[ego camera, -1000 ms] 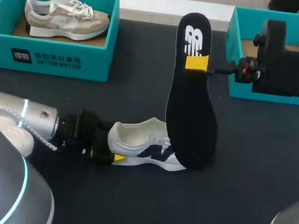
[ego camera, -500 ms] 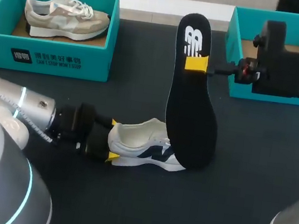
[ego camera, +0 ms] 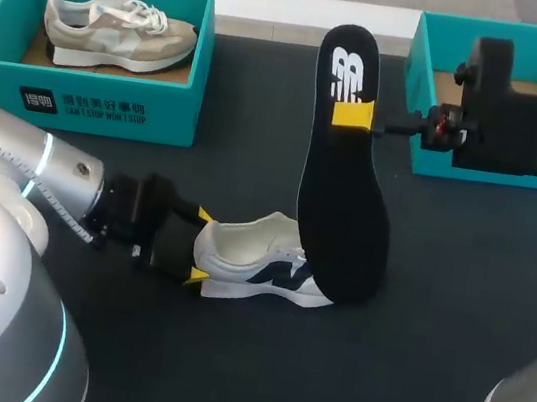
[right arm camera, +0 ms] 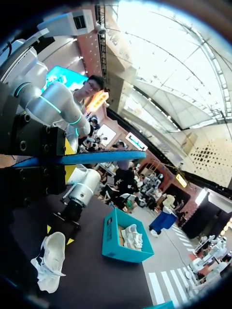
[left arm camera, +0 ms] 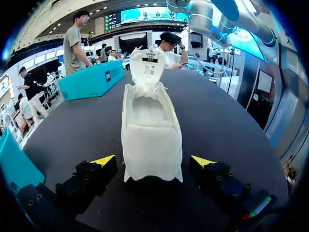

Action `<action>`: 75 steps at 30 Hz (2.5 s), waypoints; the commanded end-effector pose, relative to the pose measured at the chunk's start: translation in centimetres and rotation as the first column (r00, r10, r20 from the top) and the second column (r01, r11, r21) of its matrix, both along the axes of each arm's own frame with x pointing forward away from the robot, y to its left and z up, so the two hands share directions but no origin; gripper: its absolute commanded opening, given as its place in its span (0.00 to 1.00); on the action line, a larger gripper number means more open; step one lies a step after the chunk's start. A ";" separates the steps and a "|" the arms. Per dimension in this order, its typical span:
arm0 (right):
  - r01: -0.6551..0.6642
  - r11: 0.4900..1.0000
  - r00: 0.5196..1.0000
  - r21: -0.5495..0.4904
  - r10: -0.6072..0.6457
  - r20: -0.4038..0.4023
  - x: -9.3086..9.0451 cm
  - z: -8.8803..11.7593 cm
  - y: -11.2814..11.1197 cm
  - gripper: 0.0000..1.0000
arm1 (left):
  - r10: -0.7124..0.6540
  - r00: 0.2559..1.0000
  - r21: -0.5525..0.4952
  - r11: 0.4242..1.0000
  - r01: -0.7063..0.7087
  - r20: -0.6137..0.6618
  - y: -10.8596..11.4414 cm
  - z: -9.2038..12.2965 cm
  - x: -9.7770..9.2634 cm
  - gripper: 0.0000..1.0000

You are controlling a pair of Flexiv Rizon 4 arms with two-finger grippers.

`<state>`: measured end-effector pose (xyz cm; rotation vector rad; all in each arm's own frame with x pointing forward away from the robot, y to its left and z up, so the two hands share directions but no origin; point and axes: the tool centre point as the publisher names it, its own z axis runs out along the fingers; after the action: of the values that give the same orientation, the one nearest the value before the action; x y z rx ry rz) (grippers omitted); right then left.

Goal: Take the shoe out of the shoebox, open the shoe tongue, remove and reinsert the insole, then place the shoe into the shoebox

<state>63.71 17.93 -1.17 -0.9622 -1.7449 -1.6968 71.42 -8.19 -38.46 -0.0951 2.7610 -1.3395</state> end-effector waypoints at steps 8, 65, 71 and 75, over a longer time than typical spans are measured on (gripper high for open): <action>0.000 1.000 1.000 -0.003 0.000 -0.002 0.2 0.0 0.3 0.00 | -0.007 1.000 0.282 0.959 0.010 -0.012 0.7 4.1 0.0 1.00; 0.000 1.000 1.000 -0.003 0.000 -0.002 0.2 0.0 0.3 0.00 | 0.085 0.995 0.768 0.640 -0.014 -0.053 -1.2 7.7 0.6 1.00; 0.000 1.000 1.000 -0.003 0.000 -0.002 0.2 0.0 0.3 0.00 | 0.072 0.997 0.735 0.678 -0.019 -0.041 -3.8 7.4 3.0 1.00; 0.000 1.000 1.000 -0.003 0.000 -0.002 0.2 0.0 0.3 0.00 | 0.052 0.999 0.712 0.702 -0.025 -0.016 -5.6 6.9 4.0 1.00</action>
<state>63.71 17.88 -1.11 -0.9615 -1.7451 -1.6957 74.51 -12.16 -30.23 -0.1363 3.0537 -0.1752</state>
